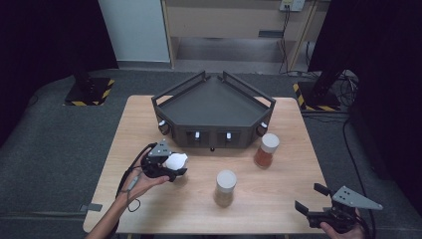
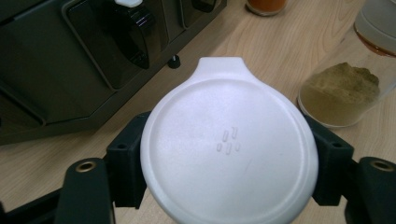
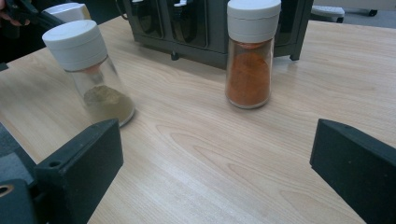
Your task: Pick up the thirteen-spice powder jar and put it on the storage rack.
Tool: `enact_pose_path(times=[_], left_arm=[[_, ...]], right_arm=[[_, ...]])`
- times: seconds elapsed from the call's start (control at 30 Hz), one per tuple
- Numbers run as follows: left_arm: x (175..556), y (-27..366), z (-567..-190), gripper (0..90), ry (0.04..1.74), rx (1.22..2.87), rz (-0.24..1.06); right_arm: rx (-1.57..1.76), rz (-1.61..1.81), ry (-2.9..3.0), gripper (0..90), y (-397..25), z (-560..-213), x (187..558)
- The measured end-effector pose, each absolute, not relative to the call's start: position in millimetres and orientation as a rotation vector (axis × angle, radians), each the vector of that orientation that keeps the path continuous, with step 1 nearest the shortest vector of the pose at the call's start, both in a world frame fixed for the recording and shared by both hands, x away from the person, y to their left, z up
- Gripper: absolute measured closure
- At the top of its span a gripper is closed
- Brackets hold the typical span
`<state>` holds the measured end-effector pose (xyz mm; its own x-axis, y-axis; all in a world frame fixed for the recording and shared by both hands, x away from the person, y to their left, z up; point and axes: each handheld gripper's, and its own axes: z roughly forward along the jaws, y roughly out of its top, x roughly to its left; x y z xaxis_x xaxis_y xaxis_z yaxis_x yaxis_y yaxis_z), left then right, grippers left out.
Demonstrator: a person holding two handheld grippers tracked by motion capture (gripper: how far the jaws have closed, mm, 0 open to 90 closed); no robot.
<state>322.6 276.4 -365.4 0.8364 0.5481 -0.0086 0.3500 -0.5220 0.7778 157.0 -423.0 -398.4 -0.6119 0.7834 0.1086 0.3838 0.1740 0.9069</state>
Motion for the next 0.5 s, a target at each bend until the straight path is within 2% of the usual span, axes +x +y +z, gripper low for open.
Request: enact_pose_path(times=[0.5], left_arm=[[329.1,276.3,-361.4,29.6,0.628,2.193,0.274]], right_arm=[[1.095,1.441,2.072,1.4,-424.7,-399.3,156.7]])
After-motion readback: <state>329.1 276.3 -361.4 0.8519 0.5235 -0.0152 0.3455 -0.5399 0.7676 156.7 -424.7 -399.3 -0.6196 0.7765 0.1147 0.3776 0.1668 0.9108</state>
